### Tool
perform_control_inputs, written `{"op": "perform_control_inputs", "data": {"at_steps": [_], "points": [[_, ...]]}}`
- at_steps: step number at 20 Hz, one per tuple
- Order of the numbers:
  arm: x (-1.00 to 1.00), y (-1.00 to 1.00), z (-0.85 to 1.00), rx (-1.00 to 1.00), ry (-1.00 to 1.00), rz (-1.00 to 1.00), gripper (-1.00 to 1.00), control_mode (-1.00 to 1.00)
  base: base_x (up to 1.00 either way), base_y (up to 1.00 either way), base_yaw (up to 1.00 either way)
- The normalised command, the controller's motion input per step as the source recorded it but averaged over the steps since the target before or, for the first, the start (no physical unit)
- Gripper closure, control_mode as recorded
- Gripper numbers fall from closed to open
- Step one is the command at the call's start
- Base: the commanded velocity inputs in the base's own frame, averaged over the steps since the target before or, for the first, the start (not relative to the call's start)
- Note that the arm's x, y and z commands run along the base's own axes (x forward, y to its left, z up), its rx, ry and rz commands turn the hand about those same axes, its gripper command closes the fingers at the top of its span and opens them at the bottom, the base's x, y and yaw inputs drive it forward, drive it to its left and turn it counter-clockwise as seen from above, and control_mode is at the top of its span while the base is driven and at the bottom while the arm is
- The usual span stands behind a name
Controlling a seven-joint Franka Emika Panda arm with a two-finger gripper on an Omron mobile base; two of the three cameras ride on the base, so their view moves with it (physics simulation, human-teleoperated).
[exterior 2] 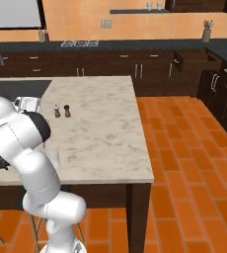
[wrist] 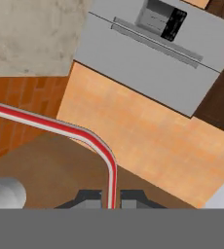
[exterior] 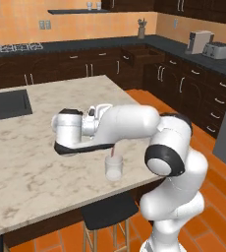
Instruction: Take a straw from the drawer in front and place it inside the glass cup on the dining counter.
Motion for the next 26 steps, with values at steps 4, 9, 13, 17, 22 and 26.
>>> {"op": "perform_control_inputs", "data": {"at_steps": [4,9,13,17,22,26], "points": [[0.10,0.41,-0.09,-0.22,0.00,0.00,1.00,-1.00,0.00,0.00,0.00],[0.21,0.07,-0.16,-0.27,0.00,0.00,1.00,-1.00,0.00,0.00,0.00],[0.08,0.02,-0.21,-0.18,0.00,0.00,1.00,-1.00,0.00,0.00,0.00],[0.04,0.12,-0.19,-0.04,0.00,0.00,1.00,-1.00,0.00,0.00,0.00],[0.19,0.20,-0.08,0.00,0.00,0.00,1.00,-1.00,0.00,0.00,0.00],[0.24,0.24,-0.07,0.00,0.00,0.00,1.00,-1.00,0.00,0.00,0.00]]}}
